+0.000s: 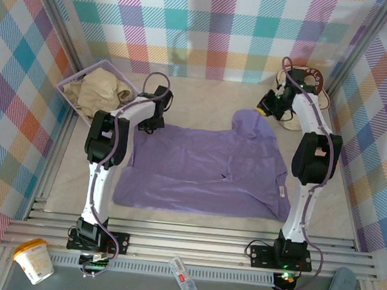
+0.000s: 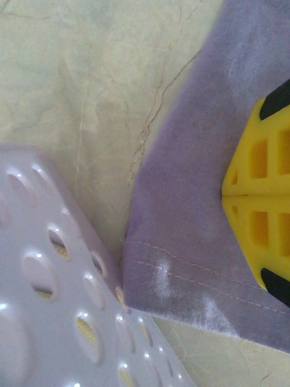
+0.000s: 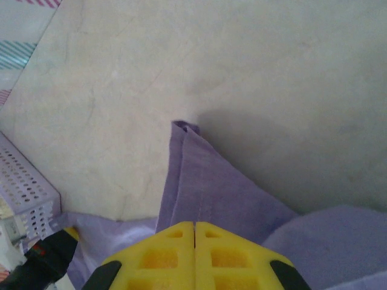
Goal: Fold and stack the mixed laundry pile
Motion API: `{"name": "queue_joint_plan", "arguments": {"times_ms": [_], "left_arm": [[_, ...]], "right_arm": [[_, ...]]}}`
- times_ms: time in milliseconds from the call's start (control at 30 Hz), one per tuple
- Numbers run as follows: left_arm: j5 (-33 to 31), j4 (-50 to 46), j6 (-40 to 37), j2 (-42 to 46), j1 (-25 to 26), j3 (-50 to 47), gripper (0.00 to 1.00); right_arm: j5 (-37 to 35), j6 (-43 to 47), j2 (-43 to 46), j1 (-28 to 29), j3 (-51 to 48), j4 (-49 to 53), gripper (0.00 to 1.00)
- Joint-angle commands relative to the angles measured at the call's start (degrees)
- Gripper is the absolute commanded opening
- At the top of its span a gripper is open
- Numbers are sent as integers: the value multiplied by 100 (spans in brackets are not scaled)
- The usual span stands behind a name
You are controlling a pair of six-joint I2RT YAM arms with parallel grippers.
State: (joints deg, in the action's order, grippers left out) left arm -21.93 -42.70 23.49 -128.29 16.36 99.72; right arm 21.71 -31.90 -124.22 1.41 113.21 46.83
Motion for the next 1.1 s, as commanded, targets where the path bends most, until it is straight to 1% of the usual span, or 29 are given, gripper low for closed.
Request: {"name": "queue_joint_plan", "arguments": {"times_ms": [0,200,267,333,367,400,433,467,533,633,733,800,833,867,900,967,1067], "left_arm": [[129,51,-89,746,-45,-262,0],[464,375,-94,1590,-45,-888,0],[591,540,-104,1669,-45,-1105,0],[641,556,-91,1490,-45,-1052,0],[661,499,-66,1313,-52,-883,5],[693,463,-32,1125,-54,-719,16],[745,420,60,900,-54,-506,36],[787,390,183,697,-54,-290,50],[866,345,470,327,-54,62,57],[733,158,872,-145,-45,486,59],[606,-46,1049,-478,-45,726,59],[516,-115,1103,-593,-43,712,58],[480,-125,1113,-616,-45,668,56],[471,-117,1107,-626,-44,615,52],[493,-108,1106,-636,-45,570,46],[580,-98,1106,-599,-45,462,27],[662,-11,1089,-372,-45,188,6]], "right_arm": [[17,78,750,-27,-547,-163,0],[-43,-126,1811,-24,-1956,-567,0],[-130,-191,2116,-17,-2399,-717,0],[-161,-227,2293,-20,-2707,-830,0],[-143,-228,2343,-22,-2814,-876,0],[-103,-235,2371,-27,-2889,-913,0],[-58,-246,2385,-23,-2953,-944,0],[-31,-262,2390,-26,-3000,-980,0],[7,-266,2389,-21,-3040,-1000,0],[0,-234,2385,-23,-3066,-979,0],[-14,-186,2352,-25,-3085,-926,0],[-49,-137,2309,-21,-3076,-871,0],[-76,-115,2288,-26,-3077,-844,0],[-109,-86,2252,-19,-3068,-834,0],[-115,-86,2231,-26,-3055,-825,0],[-134,-49,2151,-33,-2998,-792,0],[-149,-31,2060,-36,-2878,-720,0]]}}
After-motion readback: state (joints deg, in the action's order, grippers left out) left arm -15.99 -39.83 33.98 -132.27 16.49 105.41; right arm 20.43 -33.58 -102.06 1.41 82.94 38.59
